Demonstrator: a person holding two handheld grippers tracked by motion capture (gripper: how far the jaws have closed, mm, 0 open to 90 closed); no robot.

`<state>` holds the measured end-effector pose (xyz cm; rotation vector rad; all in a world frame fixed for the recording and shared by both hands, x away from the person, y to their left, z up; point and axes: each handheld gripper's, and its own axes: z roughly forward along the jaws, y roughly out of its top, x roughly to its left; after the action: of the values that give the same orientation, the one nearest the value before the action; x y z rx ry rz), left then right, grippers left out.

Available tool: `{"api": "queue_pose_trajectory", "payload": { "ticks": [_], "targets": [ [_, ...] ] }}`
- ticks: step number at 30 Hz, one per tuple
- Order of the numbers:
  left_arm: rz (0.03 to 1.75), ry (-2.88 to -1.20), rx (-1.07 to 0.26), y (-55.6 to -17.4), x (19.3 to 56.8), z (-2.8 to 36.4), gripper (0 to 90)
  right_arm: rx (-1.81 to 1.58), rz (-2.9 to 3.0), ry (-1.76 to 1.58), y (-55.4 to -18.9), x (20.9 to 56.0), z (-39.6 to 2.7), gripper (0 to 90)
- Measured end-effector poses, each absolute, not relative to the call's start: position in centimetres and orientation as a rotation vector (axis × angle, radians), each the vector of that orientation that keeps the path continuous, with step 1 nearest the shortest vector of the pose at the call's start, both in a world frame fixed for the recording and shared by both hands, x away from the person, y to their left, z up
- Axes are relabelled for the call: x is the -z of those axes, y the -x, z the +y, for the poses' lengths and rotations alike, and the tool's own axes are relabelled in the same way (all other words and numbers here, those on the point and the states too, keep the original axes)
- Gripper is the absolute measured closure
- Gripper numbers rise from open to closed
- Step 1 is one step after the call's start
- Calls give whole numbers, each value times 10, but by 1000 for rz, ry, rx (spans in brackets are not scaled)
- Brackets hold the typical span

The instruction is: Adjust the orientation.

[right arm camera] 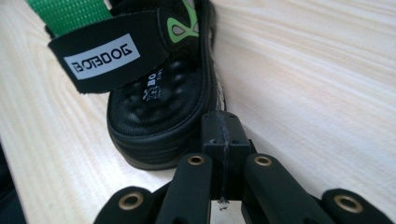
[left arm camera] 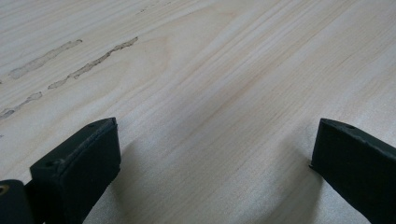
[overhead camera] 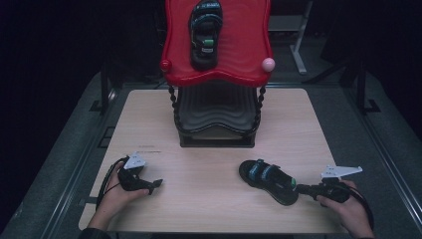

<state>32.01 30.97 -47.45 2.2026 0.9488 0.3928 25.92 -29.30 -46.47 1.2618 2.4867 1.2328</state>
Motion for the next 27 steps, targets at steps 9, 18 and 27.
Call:
{"api": "queue_pose_trajectory", "payload": {
  "ticks": [9,18,27],
  "targets": [
    [950,-2202,-392,-320,474,310,3,-1246,2542,-1195,-245,463,-284,900],
    [950,-2202,-392,-320,474,310,3,-1267,2621,-1105,-237,460,-264,900],
    [948,-2203,-393,-320,474,310,3,-1283,2674,-1028,-235,457,-247,900]
  ]
}}
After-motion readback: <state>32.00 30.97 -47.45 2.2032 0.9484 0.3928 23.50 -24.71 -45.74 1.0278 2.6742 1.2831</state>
